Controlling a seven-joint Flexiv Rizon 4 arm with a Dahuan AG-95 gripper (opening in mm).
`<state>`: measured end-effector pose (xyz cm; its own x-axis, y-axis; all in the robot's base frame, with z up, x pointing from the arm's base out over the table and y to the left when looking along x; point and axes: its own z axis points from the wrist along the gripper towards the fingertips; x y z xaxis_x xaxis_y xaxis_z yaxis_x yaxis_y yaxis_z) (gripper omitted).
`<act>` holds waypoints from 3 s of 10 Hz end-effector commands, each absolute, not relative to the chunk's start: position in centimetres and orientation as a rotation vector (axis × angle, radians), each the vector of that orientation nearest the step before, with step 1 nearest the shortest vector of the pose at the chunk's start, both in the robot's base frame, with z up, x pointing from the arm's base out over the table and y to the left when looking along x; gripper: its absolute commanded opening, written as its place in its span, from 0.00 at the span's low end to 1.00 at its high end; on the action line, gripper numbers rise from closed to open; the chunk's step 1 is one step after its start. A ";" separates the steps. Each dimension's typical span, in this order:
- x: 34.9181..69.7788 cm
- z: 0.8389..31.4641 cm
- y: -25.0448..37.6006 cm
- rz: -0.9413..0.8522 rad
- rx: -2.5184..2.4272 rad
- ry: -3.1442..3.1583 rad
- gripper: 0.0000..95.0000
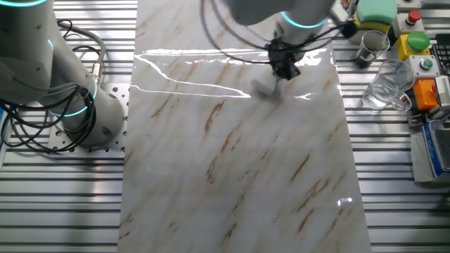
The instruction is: Clean the tabletop with a sponge
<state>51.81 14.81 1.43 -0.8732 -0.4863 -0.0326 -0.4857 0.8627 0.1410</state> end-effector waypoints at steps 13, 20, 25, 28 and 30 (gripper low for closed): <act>50.4 2.1 9.3 -0.156 0.954 -2.980 0.00; 47.2 2.7 3.7 -0.135 1.087 -2.934 0.00; 45.7 1.8 0.2 -0.123 1.171 -2.906 0.00; 45.1 1.8 -1.2 -0.096 1.204 -2.887 0.00; 44.4 1.9 -2.3 -0.069 1.229 -2.870 0.00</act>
<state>44.34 -2.24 1.86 -0.6898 -0.7240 0.0000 -0.7232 0.6890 0.0474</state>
